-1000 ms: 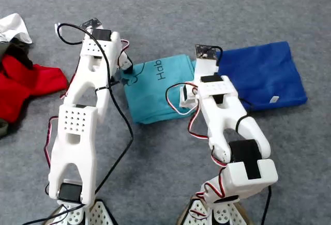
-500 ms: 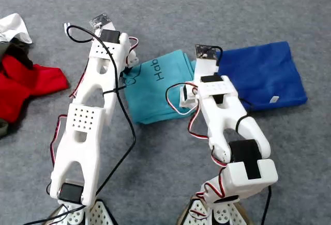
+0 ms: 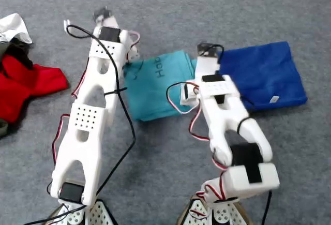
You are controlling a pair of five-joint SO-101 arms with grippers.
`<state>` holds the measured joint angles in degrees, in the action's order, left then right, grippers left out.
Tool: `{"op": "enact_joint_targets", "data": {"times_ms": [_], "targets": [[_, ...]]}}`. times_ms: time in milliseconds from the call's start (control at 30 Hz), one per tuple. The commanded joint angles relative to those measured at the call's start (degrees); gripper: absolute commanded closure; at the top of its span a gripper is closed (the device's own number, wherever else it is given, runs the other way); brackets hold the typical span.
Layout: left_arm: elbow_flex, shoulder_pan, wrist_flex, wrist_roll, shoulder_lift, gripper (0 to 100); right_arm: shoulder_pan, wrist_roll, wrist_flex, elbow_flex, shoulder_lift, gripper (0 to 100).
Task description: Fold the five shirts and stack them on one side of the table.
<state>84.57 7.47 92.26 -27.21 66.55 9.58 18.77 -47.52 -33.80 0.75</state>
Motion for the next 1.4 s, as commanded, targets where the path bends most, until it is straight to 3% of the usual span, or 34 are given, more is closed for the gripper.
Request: {"op": "enact_joint_targets", "data": {"times_ms": [0,233,400,667,967,1367], "targets": [[11.52,2.81,1.14,0.70,-1.10,98,-1.45,-0.53,0.00,1.27,-10.86,99.6],[11.34,7.82,0.00,-0.70,-5.32,98,-2.77,-4.48,1.93,2.51,-24.31,99.6],[11.25,9.85,-5.54,-3.96,-7.52,98,-9.89,-7.12,2.37,4.70,-27.74,99.6],[10.99,13.54,-15.91,-7.91,-7.78,98,-19.12,-11.43,2.55,8.57,-27.65,99.6],[1.85,18.81,-30.77,-7.56,-7.34,98,-29.23,-15.47,13.45,9.01,-24.48,99.6],[-0.44,23.12,-38.95,-7.56,-4.18,98,-35.38,-20.66,21.45,9.01,-17.89,99.5]]}}
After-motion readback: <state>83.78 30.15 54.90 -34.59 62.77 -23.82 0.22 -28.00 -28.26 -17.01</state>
